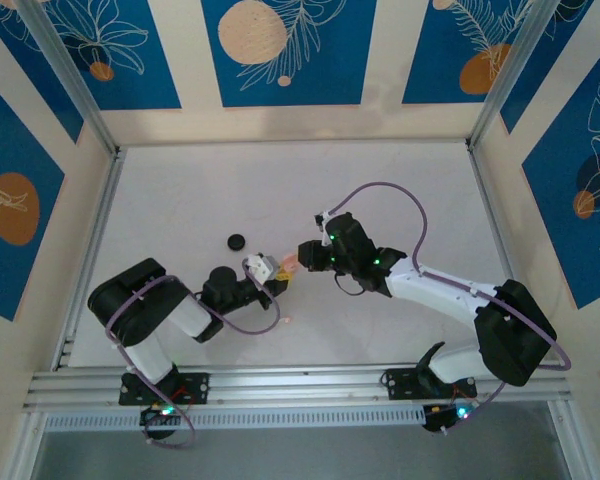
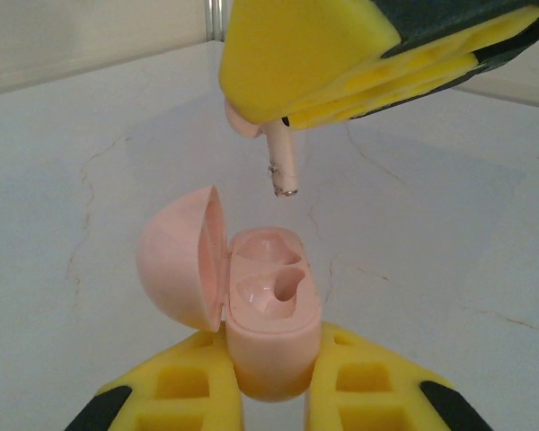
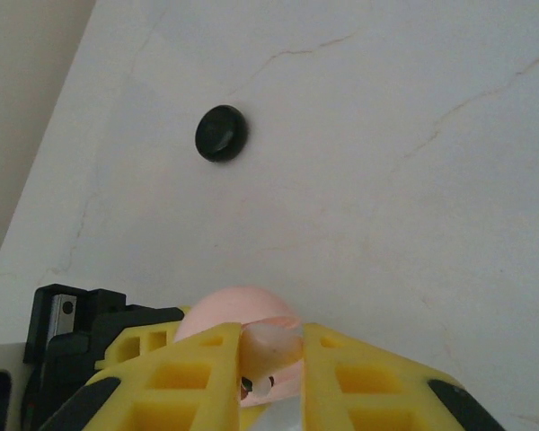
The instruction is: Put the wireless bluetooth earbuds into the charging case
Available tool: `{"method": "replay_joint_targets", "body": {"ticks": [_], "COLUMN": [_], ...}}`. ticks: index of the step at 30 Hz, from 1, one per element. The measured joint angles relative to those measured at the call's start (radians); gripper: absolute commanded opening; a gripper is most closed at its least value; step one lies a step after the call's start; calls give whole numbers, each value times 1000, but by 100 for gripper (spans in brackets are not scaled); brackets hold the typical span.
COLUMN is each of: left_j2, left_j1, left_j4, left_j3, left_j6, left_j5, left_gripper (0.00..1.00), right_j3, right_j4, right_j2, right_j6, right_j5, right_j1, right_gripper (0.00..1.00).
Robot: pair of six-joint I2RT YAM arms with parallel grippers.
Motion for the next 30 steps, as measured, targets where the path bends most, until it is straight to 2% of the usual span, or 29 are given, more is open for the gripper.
{"method": "replay_joint_targets", "body": {"ticks": [30], "left_j2": [-55], "left_j1": [-2], "left_j4": [-9], "left_j3": [0], "left_j6": [-34], "left_j5": [-19], "left_gripper": [9], "right_j3": [0], "right_j4": [47], "right_j2": [31], "right_j6": [-4], "right_j5": [14], "right_j1": [22], "right_gripper": [20]}}
